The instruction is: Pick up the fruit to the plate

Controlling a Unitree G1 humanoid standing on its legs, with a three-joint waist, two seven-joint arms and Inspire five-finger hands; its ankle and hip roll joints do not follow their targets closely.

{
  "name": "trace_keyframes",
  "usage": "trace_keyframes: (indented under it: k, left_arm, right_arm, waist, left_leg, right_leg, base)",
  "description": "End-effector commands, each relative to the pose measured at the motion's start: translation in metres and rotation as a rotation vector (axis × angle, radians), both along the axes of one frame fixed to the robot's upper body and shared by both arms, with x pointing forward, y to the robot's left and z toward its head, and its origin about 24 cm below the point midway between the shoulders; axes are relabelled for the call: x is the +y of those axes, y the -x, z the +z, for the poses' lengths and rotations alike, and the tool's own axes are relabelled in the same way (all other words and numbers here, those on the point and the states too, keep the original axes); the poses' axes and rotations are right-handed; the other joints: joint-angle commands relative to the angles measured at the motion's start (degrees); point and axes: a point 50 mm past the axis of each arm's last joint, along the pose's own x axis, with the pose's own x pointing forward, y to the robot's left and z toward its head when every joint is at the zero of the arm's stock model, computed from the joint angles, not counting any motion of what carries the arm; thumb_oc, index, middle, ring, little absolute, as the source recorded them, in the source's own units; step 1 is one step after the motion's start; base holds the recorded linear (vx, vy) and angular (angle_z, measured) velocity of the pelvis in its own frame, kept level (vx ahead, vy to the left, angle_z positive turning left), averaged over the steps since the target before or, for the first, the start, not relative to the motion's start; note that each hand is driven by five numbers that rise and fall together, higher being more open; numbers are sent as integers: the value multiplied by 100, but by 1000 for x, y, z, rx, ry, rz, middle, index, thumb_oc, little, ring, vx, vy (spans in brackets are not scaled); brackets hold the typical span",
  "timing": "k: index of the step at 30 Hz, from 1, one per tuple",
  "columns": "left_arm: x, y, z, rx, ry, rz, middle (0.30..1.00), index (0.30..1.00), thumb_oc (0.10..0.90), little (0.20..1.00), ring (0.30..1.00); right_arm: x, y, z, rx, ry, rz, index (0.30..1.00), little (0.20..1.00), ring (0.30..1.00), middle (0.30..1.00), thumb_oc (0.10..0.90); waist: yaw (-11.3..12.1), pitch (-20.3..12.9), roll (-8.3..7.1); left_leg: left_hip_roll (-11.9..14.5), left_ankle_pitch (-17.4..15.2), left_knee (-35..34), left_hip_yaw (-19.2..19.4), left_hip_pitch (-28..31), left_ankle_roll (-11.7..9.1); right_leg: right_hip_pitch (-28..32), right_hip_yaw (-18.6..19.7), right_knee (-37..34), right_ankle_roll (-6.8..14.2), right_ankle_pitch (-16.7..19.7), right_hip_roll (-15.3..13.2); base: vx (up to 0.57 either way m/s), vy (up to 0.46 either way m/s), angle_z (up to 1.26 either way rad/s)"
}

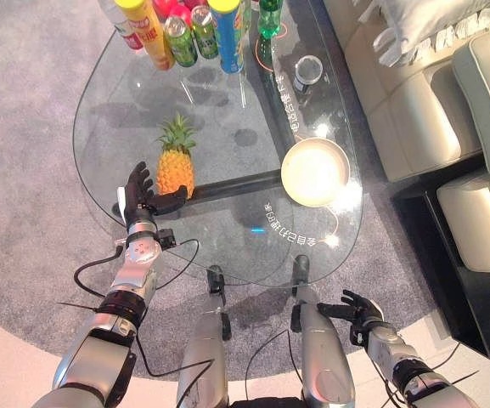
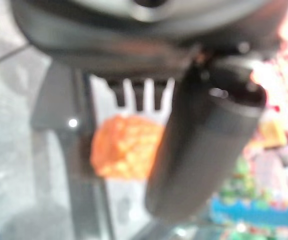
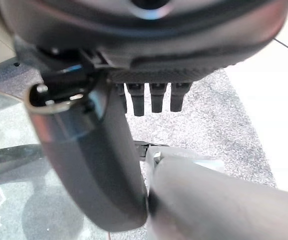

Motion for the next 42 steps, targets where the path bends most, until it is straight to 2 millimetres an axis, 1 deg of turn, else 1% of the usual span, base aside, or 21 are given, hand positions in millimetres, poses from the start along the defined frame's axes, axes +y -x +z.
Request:
trace_keyframes:
  k: [1, 6, 9, 21, 24, 33, 34, 41, 42]
  left_arm:
    - [22, -12, 56, -182, -41, 52, 900, 900, 800, 900, 900]
    - [24, -13, 56, -173, -50, 54, 900, 900, 800, 900, 900]
    - [24, -13, 53, -162, -37, 56, 900, 900, 800, 900, 900]
    - [28, -19, 59, -149, -25, 56, 900, 900, 800, 900, 900]
    - [26, -21, 58, -139, -14, 48, 900, 900, 800, 900, 900]
    - [20, -26, 59, -110, 2, 20, 900, 900, 800, 900, 900]
    - [17, -27, 56, -90, 10, 11, 900, 900, 800, 900, 900]
    - [14, -30, 49, -26, 18, 1, 900, 900, 800, 900, 900]
    - [14, -31, 45, 16, 20, 1, 900, 900, 800, 900, 900]
  right_arm:
    - [-12, 15, -5, 42, 79, 15, 900, 900, 900, 900, 800]
    - [-11, 12, -2, 28, 78, 13, 900, 900, 900, 900, 800]
    - [-11, 12, -2, 24, 84, 19, 900, 900, 900, 900, 800]
    - [-7, 5, 3, -7, 85, 30, 900, 900, 900, 900, 800]
    - [-4, 1, 5, -15, 86, 38, 900, 900, 900, 900, 800]
    - [0, -1, 7, -24, 86, 45, 900, 900, 900, 900, 800]
    - [0, -1, 7, -24, 86, 47, 900, 900, 900, 900, 800]
    - [3, -4, 7, -27, 88, 53, 900, 900, 900, 900, 800]
    - [5, -6, 8, -27, 88, 58, 900, 900, 900, 900, 800]
  waist:
    - [-105, -47, -201]
    - [-148, -47, -213]
    - [-178, -47, -199]
    - [-260, -47, -203]
    - [-281, -47, -200]
    - [-327, -47, -194]
    - [-335, -47, -191]
    - [-362, -47, -196]
    - [-379, -47, -206]
  left_leg:
    - [-552, -576, 873, 415, -592, 219]
    - [-544, -559, 926, 440, -746, 205]
    - [-537, -583, 958, 462, -809, 196]
    - [-536, -584, 1033, 486, -1065, 194]
    - [-549, -577, 1059, 480, -1141, 189]
    - [-563, -600, 1111, 479, -1249, 202]
    - [-569, -598, 1124, 478, -1272, 205]
    - [-568, -610, 1178, 480, -1336, 205]
    - [-567, -610, 1192, 483, -1353, 201]
  right_leg:
    - [-389, -208, 539, -254, -497, 491]
    - [-561, -165, 590, -242, -473, 487]
    - [-641, -136, 621, -231, -480, 489]
    - [-912, -67, 674, -229, -450, 495]
    - [-987, -36, 696, -229, -441, 509]
    - [-1109, 12, 744, -225, -438, 506]
    - [-1136, 25, 758, -223, -434, 510]
    - [-1198, 49, 802, -216, -435, 512]
    - [-1216, 63, 813, -217, -435, 519]
  base:
    - [0, 0, 0]
    - [0, 0, 0]
    - [21, 23, -1]
    - [3, 1, 0]
    - [0, 0, 0]
    - [11, 3, 0]
    - [0, 0, 0]
    - [4, 0, 0]
    - [0, 0, 0]
